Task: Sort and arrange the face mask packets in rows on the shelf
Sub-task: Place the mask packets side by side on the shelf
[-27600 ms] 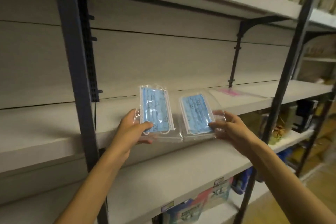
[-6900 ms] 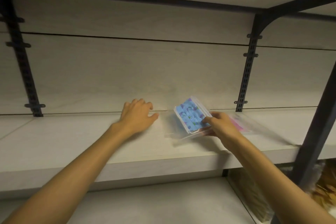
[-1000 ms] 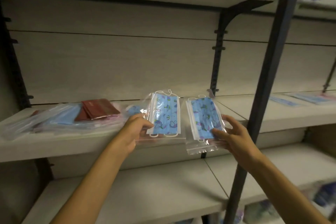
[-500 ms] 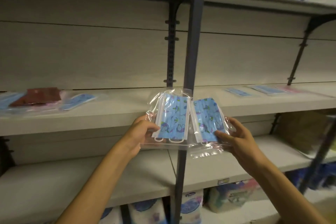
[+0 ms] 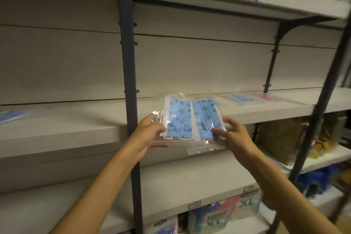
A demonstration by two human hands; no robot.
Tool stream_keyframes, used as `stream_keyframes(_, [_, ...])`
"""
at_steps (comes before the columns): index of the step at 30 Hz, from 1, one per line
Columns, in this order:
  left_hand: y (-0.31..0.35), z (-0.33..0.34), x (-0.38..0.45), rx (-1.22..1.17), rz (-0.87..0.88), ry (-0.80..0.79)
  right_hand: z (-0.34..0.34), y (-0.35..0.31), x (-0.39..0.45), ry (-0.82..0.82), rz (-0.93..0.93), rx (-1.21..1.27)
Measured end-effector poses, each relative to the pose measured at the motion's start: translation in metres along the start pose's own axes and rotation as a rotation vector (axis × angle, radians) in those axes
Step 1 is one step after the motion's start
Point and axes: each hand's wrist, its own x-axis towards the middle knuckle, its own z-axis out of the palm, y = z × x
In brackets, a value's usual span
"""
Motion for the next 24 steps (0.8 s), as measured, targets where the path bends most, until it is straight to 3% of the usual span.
stream_keyframes(13, [0.023,0.078,0.123,-0.004,0.072,0.19,-0.076,-0.014,0.187,-0.043,0.074,-0.175])
stream_keyframes(24, [0.03,0.103,0.174,0.064,0.071,0.359,-0.082,-0.01,0.311,-0.121,0.056,-0.455])
